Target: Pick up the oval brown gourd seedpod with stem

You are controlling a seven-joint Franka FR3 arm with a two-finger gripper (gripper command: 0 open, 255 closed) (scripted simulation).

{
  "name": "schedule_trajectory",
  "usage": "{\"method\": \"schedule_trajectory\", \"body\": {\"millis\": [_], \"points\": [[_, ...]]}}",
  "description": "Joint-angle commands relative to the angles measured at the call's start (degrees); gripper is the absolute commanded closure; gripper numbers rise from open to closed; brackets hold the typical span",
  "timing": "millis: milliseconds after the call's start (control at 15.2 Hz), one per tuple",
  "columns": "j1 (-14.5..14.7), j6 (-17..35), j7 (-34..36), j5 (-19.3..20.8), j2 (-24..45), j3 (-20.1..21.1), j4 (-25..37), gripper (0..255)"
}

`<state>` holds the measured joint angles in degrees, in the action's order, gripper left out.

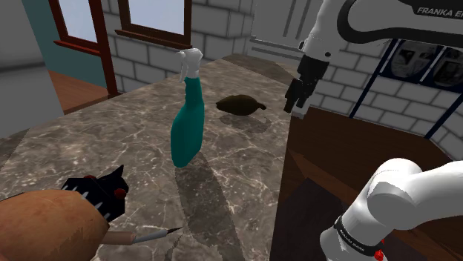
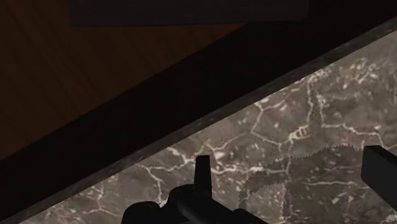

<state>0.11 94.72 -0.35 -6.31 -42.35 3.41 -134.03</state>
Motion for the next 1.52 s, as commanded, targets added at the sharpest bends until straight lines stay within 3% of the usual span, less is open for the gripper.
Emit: {"method": "schedule_trajectory", "body": {"millis": [0,396,726,1320,1386,1452], "points": [[0.0,0.0,0.0,0.0,0.0,0.0,0.0,0],[4.4,-4.8,-17.1,12.2,20.3,3.6,17.7,0],[7.8,-8.2,-28.8,22.8,33.0,8.5,29.0,0],[7.8,-2.6,-27.3,22.8,32.6,8.3,22.8,0],[7.8,-2.5,-27.3,22.8,32.6,8.3,22.6,255],[7.8,-2.5,-27.3,22.8,32.4,8.3,22.5,255]]}}
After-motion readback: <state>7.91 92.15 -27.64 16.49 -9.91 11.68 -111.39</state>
